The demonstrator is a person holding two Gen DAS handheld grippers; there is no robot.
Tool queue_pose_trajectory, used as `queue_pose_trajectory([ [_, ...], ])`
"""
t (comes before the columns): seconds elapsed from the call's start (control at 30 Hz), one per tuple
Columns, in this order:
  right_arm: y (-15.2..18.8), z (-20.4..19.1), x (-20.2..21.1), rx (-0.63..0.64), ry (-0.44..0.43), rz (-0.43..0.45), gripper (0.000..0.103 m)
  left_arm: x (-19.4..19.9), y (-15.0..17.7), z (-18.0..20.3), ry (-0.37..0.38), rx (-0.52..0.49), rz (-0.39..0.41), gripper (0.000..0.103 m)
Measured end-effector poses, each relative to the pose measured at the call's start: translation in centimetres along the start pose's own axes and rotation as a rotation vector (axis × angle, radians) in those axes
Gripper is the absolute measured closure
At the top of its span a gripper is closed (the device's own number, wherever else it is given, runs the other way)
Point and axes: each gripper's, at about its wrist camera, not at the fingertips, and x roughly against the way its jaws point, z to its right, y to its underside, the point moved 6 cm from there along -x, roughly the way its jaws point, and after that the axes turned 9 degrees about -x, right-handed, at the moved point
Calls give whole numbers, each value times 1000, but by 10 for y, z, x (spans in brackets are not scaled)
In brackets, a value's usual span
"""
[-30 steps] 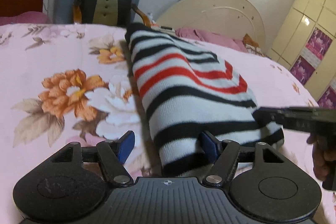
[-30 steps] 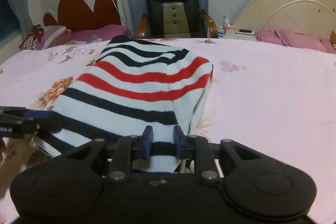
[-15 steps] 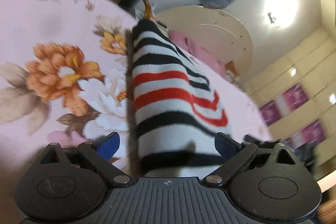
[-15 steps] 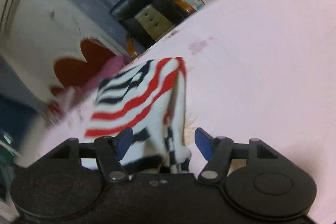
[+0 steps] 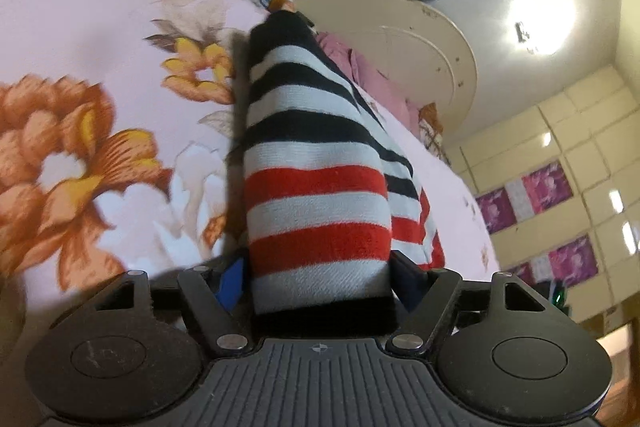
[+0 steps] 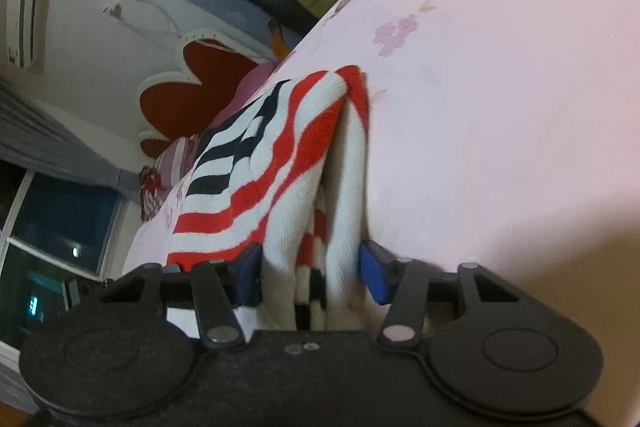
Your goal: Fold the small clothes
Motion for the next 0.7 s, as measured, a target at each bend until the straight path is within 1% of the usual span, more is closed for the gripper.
queue_pose_trajectory([
  [0.07,-1,-5,-6,24,1,-4,53,-4,-3,6,-16,-43,-10,30],
  [0.13,-1,-8,-7,39,5,3,55,-8,-5,10,-30,-63,-14,30],
  [0.2,1,-9,-6,54,9,16,57,-9,-7,14,-57,-89,-15,39],
  [0.23,1,-9,-8,67,17,23,58,-10,-7,18,-77,-118,-16,40],
  [0.3,4,-12,-6,100,41,43,61,-12,-8,22,-99,-139,-10,45],
  [0.37,7,-18,-7,136,61,61,66,-11,-8,28,-117,-155,-1,48],
  [0.53,12,-34,-1,199,110,101,70,-6,-11,42,-134,-200,15,51],
  [0.7,17,-49,8,235,111,120,70,10,-14,54,-128,-250,28,52],
])
